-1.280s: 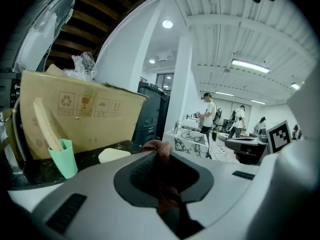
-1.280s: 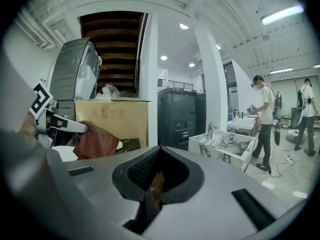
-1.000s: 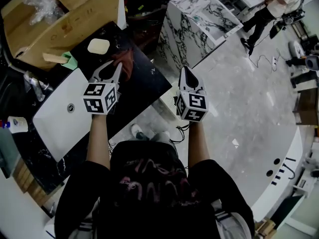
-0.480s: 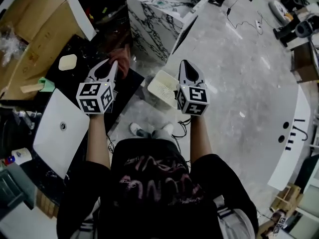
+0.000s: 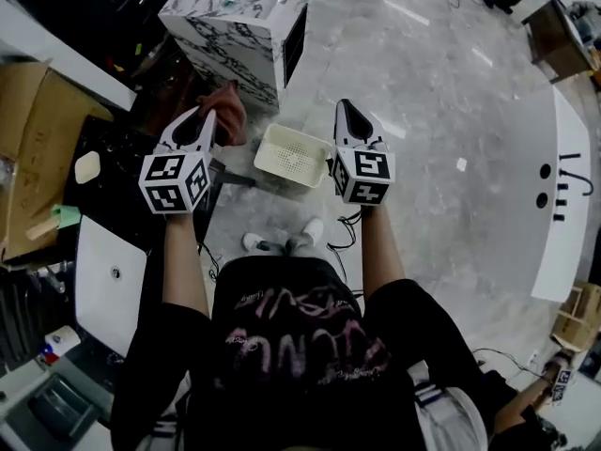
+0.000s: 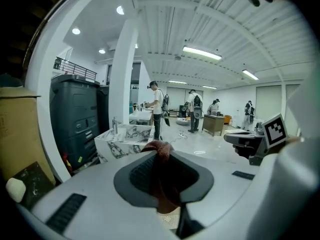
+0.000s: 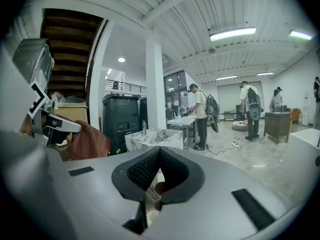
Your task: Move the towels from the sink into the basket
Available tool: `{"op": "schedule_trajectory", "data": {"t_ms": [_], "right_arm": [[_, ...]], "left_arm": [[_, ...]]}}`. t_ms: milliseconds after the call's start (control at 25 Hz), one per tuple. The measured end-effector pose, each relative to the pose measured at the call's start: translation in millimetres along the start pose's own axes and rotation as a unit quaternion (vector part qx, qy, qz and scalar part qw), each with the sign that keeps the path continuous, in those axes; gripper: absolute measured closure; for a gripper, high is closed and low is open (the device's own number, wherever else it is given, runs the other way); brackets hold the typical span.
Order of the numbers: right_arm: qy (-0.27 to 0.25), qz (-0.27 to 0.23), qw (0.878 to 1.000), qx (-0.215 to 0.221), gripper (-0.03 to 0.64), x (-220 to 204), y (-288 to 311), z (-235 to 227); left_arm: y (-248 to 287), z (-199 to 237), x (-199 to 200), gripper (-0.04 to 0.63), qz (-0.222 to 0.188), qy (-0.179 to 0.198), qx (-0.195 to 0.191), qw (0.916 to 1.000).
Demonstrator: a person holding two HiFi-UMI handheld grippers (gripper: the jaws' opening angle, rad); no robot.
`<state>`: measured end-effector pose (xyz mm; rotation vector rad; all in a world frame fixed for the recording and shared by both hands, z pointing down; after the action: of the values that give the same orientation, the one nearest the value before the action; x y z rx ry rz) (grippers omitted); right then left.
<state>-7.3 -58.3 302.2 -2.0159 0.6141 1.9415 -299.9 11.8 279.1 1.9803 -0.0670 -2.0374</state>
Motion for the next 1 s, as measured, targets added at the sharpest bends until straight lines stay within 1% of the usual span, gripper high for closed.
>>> {"op": "schedule_trajectory", "data": {"t_ms": [240, 400, 560, 800, 1000], "right_arm": [[0.0, 0.002, 0.999, -0.037, 0.603, -6, -22, -80], [0.004, 0.01, 0.998, -0.062, 0.603, -11, -37, -118], [0.009, 0.021, 0.996, -0.09, 0.603, -21, -48, -145], [0.006, 0.032, 0.991, -0.127, 0.603, -44, -48, -170], [0.011, 0.047, 0.989, -0.137, 0.603, -66, -42, -174]], "left_arm": [[50, -58, 5, 0.53, 0.009, 0.017, -0.026, 0.9995], [76, -90, -1, 0.529, 0.024, 0.024, -0.046, 0.9984], [100, -109, -11, 0.529, 0.036, 0.027, -0.066, 0.9968], [135, -118, -30, 0.53, 0.047, 0.025, -0.099, 0.9937], [158, -118, -52, 0.53, 0.06, 0.017, -0.113, 0.9916]]}}
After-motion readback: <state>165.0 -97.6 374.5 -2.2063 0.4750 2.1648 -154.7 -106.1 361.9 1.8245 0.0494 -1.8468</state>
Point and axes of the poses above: the fingertips, and each gripper's own axes: y forward along the fingers, z to its left, x out of its top, the point moved 8 cm from there along -y, backward along the fingers, and after that the axes turned 10 degrees about -z, right-handed, at the moved point
